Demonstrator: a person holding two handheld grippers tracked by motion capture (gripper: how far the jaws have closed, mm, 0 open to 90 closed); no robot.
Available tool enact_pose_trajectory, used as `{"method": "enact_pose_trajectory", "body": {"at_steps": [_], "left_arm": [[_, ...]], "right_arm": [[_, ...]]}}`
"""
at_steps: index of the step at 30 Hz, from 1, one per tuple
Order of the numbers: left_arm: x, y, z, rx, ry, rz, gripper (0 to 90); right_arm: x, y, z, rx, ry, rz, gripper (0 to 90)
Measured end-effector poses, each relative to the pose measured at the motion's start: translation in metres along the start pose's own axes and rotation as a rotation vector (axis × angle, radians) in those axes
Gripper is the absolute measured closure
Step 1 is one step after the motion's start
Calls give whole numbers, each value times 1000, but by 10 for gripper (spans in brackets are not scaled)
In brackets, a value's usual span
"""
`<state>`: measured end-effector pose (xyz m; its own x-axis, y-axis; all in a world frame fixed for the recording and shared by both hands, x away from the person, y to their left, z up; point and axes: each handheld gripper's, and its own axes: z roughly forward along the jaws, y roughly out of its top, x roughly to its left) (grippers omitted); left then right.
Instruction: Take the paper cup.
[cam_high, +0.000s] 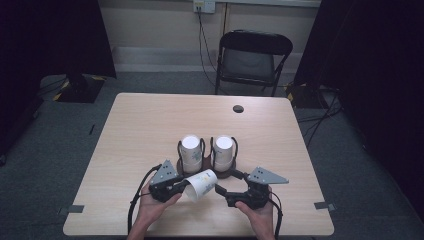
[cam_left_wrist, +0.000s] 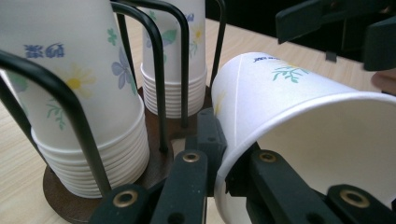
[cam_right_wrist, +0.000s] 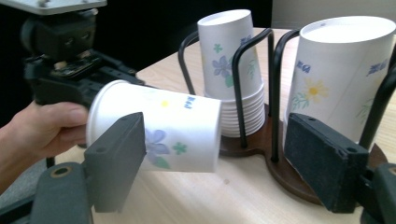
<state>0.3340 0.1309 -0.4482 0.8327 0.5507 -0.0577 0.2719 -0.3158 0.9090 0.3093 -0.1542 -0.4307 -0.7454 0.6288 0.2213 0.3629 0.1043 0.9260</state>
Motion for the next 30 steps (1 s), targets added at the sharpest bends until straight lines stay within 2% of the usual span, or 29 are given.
{"method": "enact_pose_trajectory", "body": {"at_steps": [4, 5, 6, 7, 9, 10, 12, 13, 14, 15, 21, 26, 28, 29, 30], "left_arm": [[0, 6, 3, 36, -20, 14, 878], [0, 9, 6, 56, -38, 19, 877], [0, 9, 6, 56, -38, 19, 877], [0, 11, 7, 66, -39, 27, 877], [-1, 14, 9, 82, -56, 30, 878], [-2, 15, 9, 89, -57, 38, 878], [-5, 18, 12, 149, -39, 82, 877], [-5, 18, 12, 149, -39, 82, 876], [-8, 19, 13, 167, -50, 83, 876], [-10, 20, 14, 163, -61, 76, 876], [-8, 22, 18, 192, -80, 72, 877], [-6, 24, 20, 215, -98, 48, 879], [-3, 25, 20, 236, -104, 35, 880], [-3, 25, 20, 236, -104, 35, 880], [-2, 26, 21, 233, -101, 23, 881]], "right_arm": [[4, -2, -1, 26, -16, -56, 206], [5, -4, 0, 33, -9, -78, 208], [5, -4, 0, 33, -9, -78, 208], [8, -5, 1, 34, -2, -105, 206], [10, -6, 3, 35, 13, -125, 203], [10, -6, 3, 35, 13, -125, 203], [15, -5, 4, 47, 21, -161, 185], [15, -5, 4, 47, 21, -161, 185], [15, -4, 5, 53, 31, -179, 181], [17, -3, 6, 69, 25, -199, 181], [21, -4, 10, 104, 41, -264, 173], [25, -5, 13, 123, 65, -308, 153], [27, -7, 16, 136, 58, -339, 146], [27, -7, 16, 136, 58, -339, 146], [29, -8, 17, 146, 53, -367, 142]]}}
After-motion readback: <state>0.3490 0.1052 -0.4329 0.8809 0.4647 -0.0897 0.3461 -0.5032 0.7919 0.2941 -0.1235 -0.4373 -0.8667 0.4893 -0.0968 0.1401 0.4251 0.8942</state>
